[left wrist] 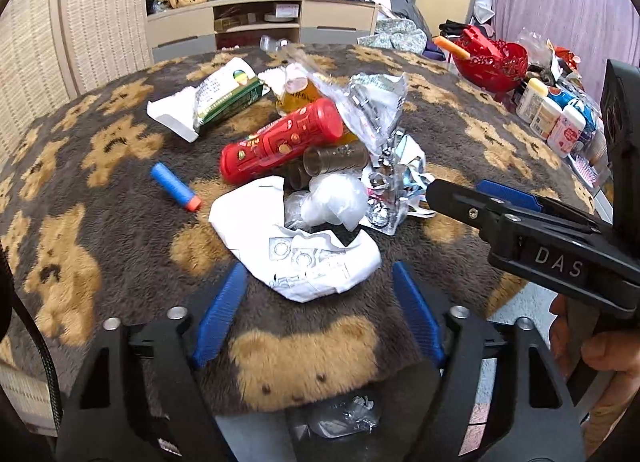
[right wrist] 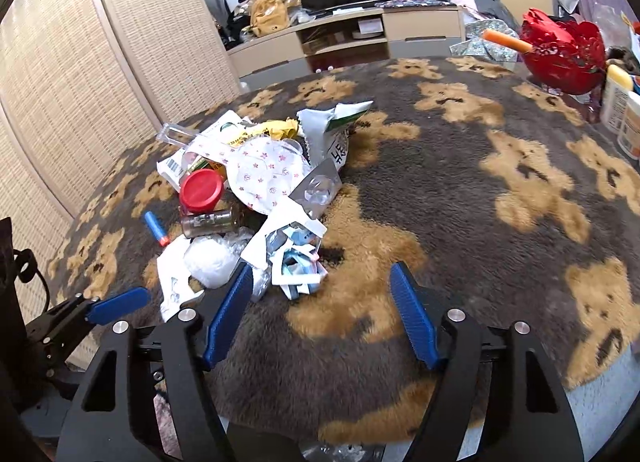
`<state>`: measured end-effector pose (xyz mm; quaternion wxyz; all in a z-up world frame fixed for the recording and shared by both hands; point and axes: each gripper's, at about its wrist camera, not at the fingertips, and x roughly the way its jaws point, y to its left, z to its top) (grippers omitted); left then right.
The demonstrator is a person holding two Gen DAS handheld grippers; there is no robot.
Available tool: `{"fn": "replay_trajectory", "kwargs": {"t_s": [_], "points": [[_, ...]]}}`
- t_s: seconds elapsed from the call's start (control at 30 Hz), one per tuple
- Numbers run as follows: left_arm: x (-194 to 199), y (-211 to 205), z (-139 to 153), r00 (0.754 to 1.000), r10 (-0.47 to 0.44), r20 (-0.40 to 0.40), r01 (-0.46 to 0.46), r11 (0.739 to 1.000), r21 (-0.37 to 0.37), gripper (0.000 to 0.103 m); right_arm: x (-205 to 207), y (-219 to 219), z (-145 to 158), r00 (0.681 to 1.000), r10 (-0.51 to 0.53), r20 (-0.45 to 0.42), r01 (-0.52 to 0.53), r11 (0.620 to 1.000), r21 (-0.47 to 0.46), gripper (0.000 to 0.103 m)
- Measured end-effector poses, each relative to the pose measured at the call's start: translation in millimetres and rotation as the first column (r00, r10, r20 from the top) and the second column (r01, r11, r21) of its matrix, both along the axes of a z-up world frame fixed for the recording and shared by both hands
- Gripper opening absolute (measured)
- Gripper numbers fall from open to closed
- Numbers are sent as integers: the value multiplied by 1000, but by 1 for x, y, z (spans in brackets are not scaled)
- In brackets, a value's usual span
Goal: Collect trash
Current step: 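Grasp white paper with the left tool while the right tool grasps a white wrapper, then carry both items over the bin and open both tools to release them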
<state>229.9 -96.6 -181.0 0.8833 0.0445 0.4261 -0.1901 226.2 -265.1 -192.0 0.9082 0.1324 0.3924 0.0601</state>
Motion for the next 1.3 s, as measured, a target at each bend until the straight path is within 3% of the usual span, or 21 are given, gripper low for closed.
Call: {"fn": "replay_trajectory", "kwargs": {"t_s": [0.17, 0.27, 0.33, 0.37, 0.73, 1.07, 1.3], "points": [[13, 6, -11, 999, -3, -36, 3, 1000, -13, 45, 11, 5, -6, 1000, 28, -14, -27, 1000, 8, 51], [15, 12, -11, 999, 5, -38, -6, 1000, -22, 24, 14, 10, -9, 998, 49, -27, -49, 999, 13, 30], [17, 17, -11, 999, 9, -50, -11, 999, -36, 9, 11, 10, -7, 999, 44, -19, -44, 999, 18, 24], [17, 20, -10, 999, 13, -53, -15, 999, -40, 7, 9, 10, -6, 999, 40, -13, -40, 999, 19, 24], [-16, 36, 20, 1000, 26, -15, -27, 998, -61, 4, -31, 6, 28, 999, 15, 39, -14, 1000, -23, 22], [-91, 39, 57, 1000, -5, 9, 6, 995, -104, 4, -101, 14, 66, 996, 45, 82, -43, 999, -28, 22], [-139, 39, 67, 1000, -10, 20, 12, 995, -103, 4, -148, 17, 69, 996, 42, 75, -39, 998, -40, 22]]}}
